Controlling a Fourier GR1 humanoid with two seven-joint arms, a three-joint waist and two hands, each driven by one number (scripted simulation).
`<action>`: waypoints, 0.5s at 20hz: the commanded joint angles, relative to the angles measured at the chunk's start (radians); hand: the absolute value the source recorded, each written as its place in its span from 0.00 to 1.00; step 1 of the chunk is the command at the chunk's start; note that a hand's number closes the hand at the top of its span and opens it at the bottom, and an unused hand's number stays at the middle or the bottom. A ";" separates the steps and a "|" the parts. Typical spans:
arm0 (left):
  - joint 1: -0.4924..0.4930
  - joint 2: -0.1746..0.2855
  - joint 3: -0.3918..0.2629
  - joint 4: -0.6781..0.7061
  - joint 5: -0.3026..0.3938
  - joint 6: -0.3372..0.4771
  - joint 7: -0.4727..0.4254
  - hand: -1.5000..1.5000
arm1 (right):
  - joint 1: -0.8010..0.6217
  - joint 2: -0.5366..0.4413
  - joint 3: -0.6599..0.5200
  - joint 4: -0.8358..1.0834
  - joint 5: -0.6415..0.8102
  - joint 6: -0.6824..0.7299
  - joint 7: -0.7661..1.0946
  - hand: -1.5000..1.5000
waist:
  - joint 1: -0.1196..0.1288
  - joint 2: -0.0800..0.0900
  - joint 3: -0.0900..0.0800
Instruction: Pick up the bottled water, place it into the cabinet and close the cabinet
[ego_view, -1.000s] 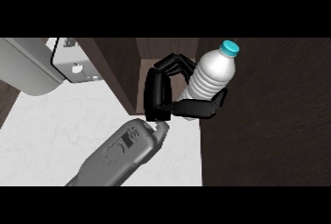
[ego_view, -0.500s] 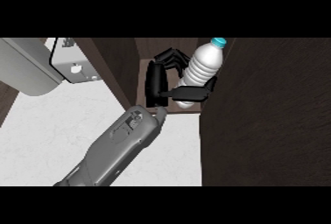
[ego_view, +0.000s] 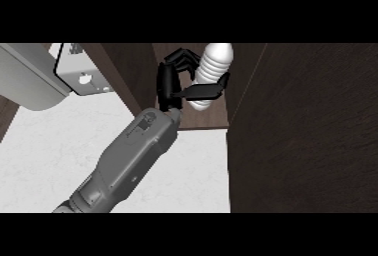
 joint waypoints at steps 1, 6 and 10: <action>-0.060 0.000 0.066 0.130 0.027 -0.028 -0.090 1.00 | 0.035 -0.004 -0.012 -0.113 -0.126 0.003 0.053 0.00 | -0.012 0.003 0.000; -0.136 0.000 0.034 0.296 -0.037 -0.040 -0.089 1.00 | -0.009 0.016 0.021 -0.045 -0.066 0.015 0.026 0.00 | -0.003 0.002 0.001; -0.203 0.000 0.016 0.416 -0.057 -0.040 -0.078 0.00 | -0.012 -0.018 -0.046 -0.035 -0.096 0.029 0.006 0.00 | -0.018 0.005 0.001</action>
